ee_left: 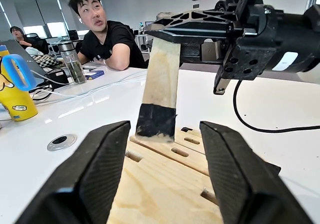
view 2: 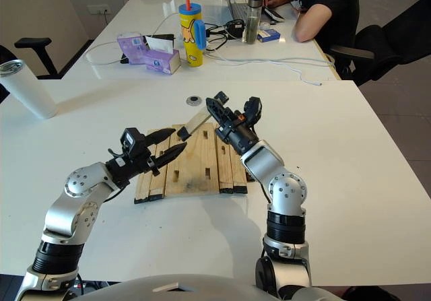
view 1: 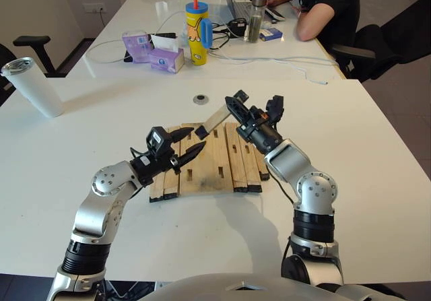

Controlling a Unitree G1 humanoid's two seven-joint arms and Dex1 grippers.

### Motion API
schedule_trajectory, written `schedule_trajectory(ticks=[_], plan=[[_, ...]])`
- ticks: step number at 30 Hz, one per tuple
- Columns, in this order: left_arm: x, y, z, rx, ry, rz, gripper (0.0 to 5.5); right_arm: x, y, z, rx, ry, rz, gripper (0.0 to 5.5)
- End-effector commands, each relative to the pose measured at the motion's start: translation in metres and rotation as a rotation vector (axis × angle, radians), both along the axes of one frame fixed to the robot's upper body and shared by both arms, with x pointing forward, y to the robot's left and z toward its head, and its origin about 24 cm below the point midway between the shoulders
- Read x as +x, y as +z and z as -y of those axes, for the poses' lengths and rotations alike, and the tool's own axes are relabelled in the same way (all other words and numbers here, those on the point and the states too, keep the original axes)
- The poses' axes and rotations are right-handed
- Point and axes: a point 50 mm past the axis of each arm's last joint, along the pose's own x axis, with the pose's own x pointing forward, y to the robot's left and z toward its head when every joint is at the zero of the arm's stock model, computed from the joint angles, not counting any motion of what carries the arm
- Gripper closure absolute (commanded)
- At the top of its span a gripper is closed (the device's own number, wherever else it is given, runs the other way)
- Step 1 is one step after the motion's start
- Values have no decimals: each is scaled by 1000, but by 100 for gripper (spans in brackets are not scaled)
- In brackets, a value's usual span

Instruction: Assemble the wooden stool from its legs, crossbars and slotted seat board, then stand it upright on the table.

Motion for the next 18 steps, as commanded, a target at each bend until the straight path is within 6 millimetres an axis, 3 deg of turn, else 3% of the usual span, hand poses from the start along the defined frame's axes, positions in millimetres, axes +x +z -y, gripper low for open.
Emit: schedule_trajectory(ticks=[1,4,10,18], plan=[[13,-3,-22,-15,165,-13,263,8,-6,24,-224,-203,37,508],[19,-3,-33,-59,274,-18,263,4,-22,34,-350,-291,18,508],[25,-6,-48,-94,442,-27,263,-12,-47,25,-488,-319,-6,508],[28,-9,-48,-99,471,-43,263,1,-59,36,-506,-454,-26,508]])
